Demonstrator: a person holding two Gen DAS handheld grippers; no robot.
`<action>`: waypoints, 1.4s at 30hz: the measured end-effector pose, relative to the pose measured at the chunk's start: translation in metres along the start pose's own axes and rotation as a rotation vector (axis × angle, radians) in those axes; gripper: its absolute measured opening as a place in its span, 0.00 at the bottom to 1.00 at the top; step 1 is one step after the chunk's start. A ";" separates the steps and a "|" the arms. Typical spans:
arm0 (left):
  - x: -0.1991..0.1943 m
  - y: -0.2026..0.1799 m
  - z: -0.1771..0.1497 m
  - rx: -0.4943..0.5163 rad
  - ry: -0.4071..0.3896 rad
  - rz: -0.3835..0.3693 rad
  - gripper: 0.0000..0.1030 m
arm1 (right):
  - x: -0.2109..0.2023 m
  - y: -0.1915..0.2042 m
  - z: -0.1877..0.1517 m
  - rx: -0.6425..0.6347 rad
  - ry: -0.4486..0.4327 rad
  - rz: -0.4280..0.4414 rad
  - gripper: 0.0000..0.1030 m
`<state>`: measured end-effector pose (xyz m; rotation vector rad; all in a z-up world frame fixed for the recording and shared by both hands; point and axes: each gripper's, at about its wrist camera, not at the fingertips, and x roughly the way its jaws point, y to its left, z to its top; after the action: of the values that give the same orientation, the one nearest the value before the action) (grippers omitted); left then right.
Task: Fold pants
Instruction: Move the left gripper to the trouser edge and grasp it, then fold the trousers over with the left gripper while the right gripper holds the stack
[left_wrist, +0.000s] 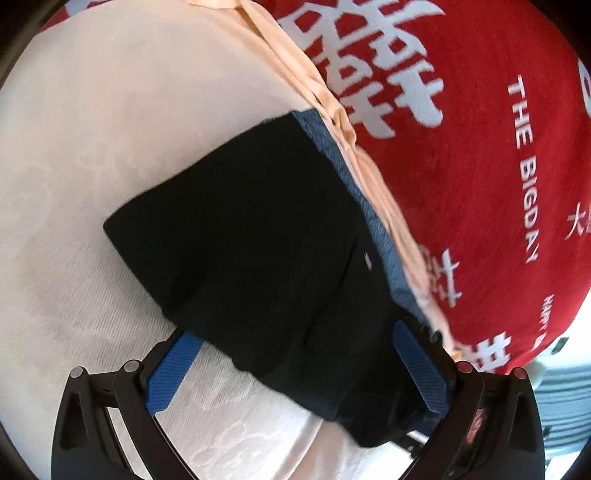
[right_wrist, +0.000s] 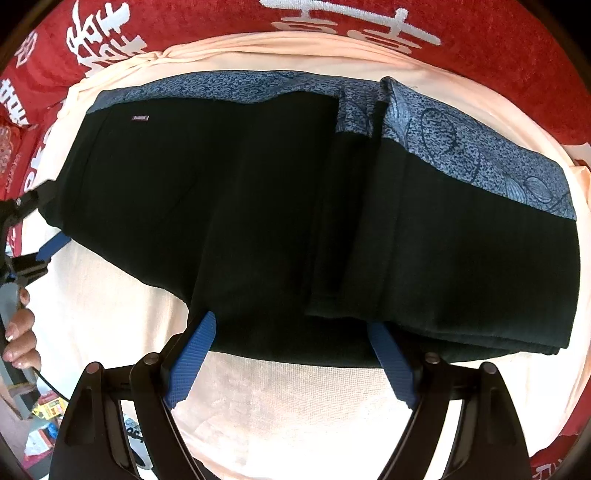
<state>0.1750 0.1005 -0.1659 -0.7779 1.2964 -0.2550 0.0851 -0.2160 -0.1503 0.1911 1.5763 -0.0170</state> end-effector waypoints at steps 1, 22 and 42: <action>0.001 0.001 0.002 -0.012 -0.005 -0.007 1.00 | 0.000 0.000 0.000 0.000 0.000 0.000 0.84; 0.011 -0.054 0.001 0.267 -0.082 0.378 0.36 | -0.014 0.004 -0.005 -0.018 -0.001 0.005 0.84; 0.010 -0.140 -0.067 0.923 -0.236 0.648 0.35 | -0.084 0.169 0.178 -0.267 0.131 0.449 0.85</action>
<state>0.1502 -0.0325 -0.0879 0.3911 0.9845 -0.1945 0.2844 -0.0821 -0.0512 0.3364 1.6168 0.5631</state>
